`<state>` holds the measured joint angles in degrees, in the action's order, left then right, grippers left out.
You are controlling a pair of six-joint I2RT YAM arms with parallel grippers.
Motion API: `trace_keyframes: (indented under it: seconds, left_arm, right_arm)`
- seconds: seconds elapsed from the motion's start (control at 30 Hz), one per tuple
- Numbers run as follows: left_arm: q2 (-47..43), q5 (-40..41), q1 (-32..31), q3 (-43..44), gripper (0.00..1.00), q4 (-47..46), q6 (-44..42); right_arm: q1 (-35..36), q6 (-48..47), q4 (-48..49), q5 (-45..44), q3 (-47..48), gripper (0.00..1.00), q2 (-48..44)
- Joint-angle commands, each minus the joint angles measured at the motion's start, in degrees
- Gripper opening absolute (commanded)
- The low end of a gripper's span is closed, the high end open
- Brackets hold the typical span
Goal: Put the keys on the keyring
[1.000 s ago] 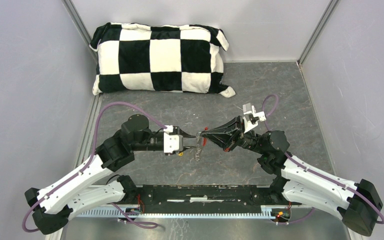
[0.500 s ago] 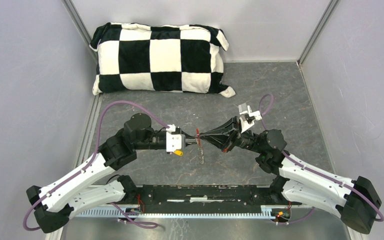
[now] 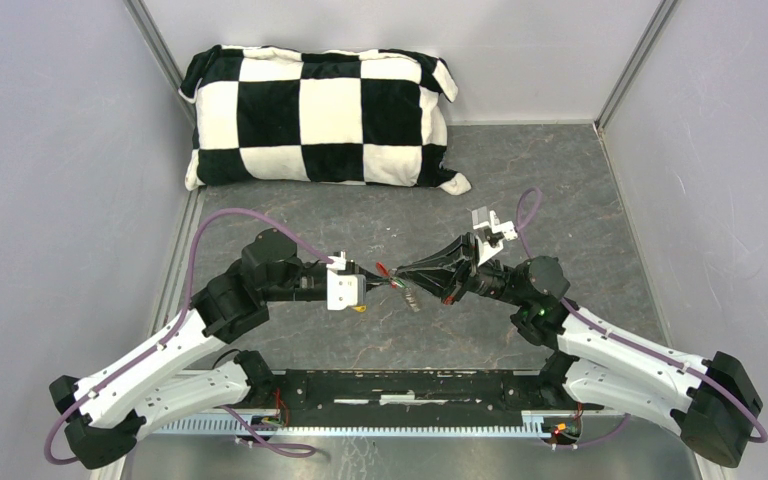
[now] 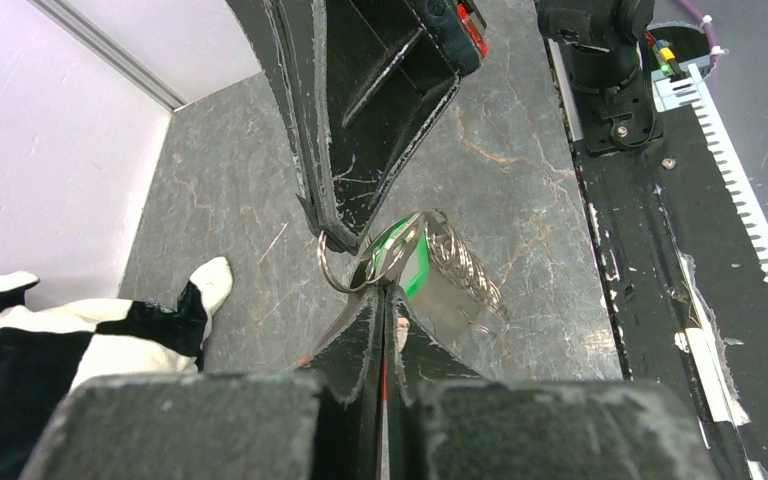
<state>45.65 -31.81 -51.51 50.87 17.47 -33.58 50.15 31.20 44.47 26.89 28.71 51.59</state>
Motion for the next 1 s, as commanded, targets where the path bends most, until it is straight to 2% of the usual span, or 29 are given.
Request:
trace_keyframes:
  seconds: [0.0, 0.57, 0.9, 0.97]
  left_arm:
    - [-0.24, -0.85, -0.21, 2.21, 0.02, -1.04, -2.54]
    - [-0.57, 0.91, -0.26, 0.06, 0.03, 4.73, -9.07]
    - [-0.68, 2.94, -0.23, 0.22, 0.02, 2.67, -6.03]
    - [-0.68, 2.25, -0.21, 0.62, 0.08, 2.80, -5.11]
  right_arm:
    - [0.39, -3.24, -2.18, 0.26, 3.11, 0.00, -0.81]
    - [0.43, -4.16, -3.72, -0.26, 3.97, 0.00, -2.75]
    - [0.44, -3.77, -3.38, -0.26, 3.26, 0.00, -2.43]
    - [0.41, -4.01, -3.55, -0.30, 3.28, 0.00, -2.39]
